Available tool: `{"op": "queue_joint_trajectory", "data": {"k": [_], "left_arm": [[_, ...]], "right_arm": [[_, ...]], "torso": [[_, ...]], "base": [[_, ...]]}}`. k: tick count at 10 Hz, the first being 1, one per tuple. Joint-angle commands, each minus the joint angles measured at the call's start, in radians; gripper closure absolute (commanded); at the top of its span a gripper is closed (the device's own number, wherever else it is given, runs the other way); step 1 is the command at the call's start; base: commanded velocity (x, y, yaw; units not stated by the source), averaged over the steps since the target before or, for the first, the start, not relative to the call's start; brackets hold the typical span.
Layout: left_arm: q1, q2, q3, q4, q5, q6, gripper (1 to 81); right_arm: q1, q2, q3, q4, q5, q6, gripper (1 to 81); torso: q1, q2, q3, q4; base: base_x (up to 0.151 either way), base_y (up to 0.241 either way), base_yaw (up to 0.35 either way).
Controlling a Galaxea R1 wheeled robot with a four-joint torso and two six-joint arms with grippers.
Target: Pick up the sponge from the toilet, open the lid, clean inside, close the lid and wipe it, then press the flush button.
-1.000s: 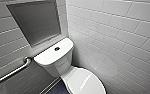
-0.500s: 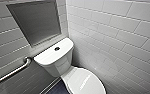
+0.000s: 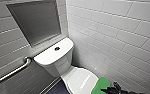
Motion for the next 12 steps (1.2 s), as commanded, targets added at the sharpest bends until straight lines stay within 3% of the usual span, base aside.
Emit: {"op": "queue_joint_trajectory", "data": {"k": [1, 2, 3, 4, 5, 6, 8, 12], "left_arm": [[0.002, -0.022, 0.018, 0.010, 0.027, 0.008, 1.0], [0.005, -0.022, 0.018, 0.012, 0.027, 0.008, 1.0], [0.005, -0.021, 0.018, 0.010, 0.027, 0.008, 1.0], [0.005, -0.019, 0.018, 0.010, 0.027, 0.008, 1.0], [0.006, -0.012, 0.007, 0.010, 0.027, 0.008, 1.0], [0.009, 0.002, -0.011, 0.010, 0.027, 0.008, 1.0], [0.018, 0.025, -0.047, 0.010, 0.027, 0.008, 1.0], [0.025, 0.041, -0.059, 0.005, 0.025, 0.008, 1.0]], "right_arm": [[0.229, 0.136, -0.188, 0.071, -0.187, 0.001, 81.1], [0.252, 0.172, -0.226, 0.073, -0.193, 0.001, 81.1], [0.280, 0.204, -0.256, 0.073, -0.202, 0.003, 81.1], [0.305, 0.236, -0.285, 0.071, -0.214, 0.012, 81.1], [0.329, 0.266, -0.314, 0.071, -0.222, 0.023, 81.1], [0.352, 0.300, -0.348, 0.071, -0.228, 0.023, 81.1], [0.394, 0.410, -0.491, 0.071, -0.227, 0.023, 81.1], [0.395, 0.636, -0.832, 0.068, -0.194, 0.023, 81.1]], "torso": [[0.064, -0.100, 0.000, 0.000], [0.066, -0.103, 0.000, 0.000], [0.012, -0.020, 0.000, 0.000], [0.026, -0.042, -0.052, 0.000], [0.031, -0.050, -0.075, 0.000], [0.034, -0.058, -0.019, 0.000], [0.039, -0.063, -0.059, 0.000], [0.040, -0.063, -0.067, 0.000]], "base": [[0.000, 0.000, 0.000], [0.000, 0.000, 0.000], [0.000, 0.000, 0.000], [0.000, 0.000, 0.000], [0.000, 0.000, 0.000], [0.000, 0.000, 0.000], [0.000, 0.000, 0.000], [0.000, 0.000, 0.000]]}}
